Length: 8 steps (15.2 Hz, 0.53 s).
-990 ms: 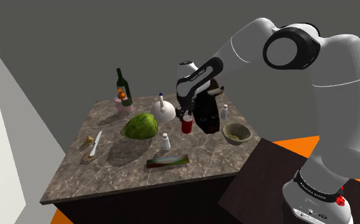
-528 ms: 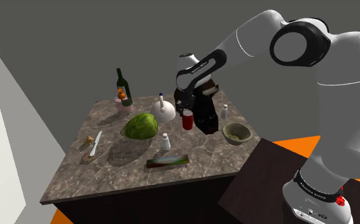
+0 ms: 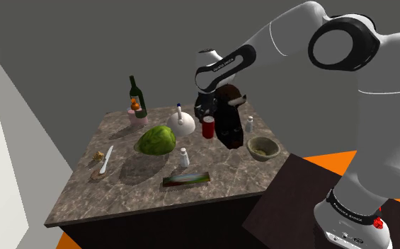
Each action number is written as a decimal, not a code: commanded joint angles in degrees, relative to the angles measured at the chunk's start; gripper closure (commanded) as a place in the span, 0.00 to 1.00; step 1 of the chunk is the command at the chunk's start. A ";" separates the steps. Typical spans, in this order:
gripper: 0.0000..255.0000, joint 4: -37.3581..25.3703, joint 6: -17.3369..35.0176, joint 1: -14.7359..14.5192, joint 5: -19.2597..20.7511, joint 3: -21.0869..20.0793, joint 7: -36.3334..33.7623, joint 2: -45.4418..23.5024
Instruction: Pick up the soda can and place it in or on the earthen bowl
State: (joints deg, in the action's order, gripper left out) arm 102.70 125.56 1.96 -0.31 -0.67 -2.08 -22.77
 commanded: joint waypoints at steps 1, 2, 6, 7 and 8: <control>1.00 -0.52 -1.24 0.04 -0.01 0.01 0.05 0.73; 1.00 -0.78 -1.87 0.04 -0.01 0.01 0.05 1.10; 1.00 -1.79 -3.94 0.04 -0.02 0.01 0.04 2.17; 1.00 1.02 -3.16 0.48 -0.11 0.18 0.68 4.18; 1.00 3.73 -2.43 0.92 -0.20 0.37 1.35 6.17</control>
State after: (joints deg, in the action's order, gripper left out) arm 104.36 122.76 2.58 -0.45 -0.42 -1.19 -18.32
